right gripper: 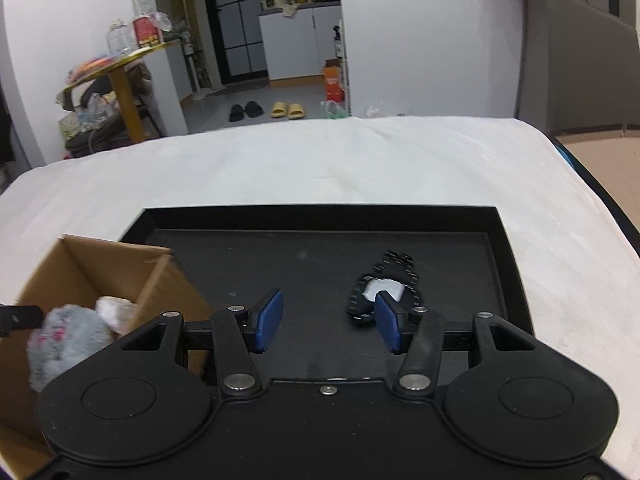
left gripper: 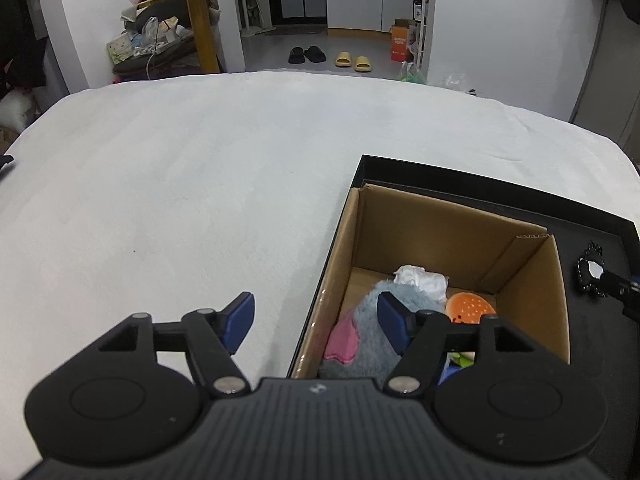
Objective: Organize soft objects
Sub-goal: 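Move the right gripper to the black beaded bracelet and grasp it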
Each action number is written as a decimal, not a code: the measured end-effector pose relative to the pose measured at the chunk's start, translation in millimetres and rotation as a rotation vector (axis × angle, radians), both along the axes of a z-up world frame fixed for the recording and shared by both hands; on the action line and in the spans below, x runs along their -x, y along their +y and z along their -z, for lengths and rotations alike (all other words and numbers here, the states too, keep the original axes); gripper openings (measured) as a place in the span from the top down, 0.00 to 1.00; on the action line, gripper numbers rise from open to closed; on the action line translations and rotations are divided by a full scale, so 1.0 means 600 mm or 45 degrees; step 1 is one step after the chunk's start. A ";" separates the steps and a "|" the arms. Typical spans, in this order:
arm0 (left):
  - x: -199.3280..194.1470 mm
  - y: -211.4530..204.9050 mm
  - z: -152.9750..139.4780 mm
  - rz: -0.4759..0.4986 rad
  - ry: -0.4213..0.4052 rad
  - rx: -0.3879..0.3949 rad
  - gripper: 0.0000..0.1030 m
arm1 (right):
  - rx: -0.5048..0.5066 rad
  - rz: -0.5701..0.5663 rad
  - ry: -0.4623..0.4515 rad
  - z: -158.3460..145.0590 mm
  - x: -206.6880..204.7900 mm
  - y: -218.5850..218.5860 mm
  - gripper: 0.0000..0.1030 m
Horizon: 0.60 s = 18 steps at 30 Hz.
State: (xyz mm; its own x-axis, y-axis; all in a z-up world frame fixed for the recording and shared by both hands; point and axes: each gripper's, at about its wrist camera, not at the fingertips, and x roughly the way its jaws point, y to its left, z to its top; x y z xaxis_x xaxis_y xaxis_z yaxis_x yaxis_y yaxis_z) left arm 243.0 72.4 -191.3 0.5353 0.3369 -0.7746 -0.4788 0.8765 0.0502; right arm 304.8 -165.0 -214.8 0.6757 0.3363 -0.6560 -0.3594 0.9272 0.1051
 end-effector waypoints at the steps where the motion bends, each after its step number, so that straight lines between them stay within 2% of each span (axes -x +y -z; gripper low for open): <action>1: -0.002 0.000 0.001 -0.005 0.001 -0.001 0.35 | 0.005 0.011 0.007 0.003 -0.004 -0.002 0.50; 4: -0.011 -0.003 0.003 -0.003 -0.001 0.003 0.35 | 0.012 0.047 0.026 0.016 -0.017 -0.012 0.42; 10: -0.025 -0.010 0.003 0.016 -0.001 -0.004 0.34 | 0.019 0.107 0.064 0.044 -0.044 -0.028 0.33; 18: -0.033 -0.014 0.011 0.031 0.022 -0.014 0.34 | 0.024 0.141 0.100 0.071 -0.068 -0.023 0.33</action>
State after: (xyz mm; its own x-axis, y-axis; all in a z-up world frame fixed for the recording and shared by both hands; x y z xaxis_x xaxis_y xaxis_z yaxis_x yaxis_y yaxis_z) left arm 262.8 63.8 -198.0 0.5302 0.3327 -0.7799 -0.4564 0.8872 0.0683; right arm 345.4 -179.1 -257.5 0.6541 0.2497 -0.7140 -0.2460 0.9629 0.1113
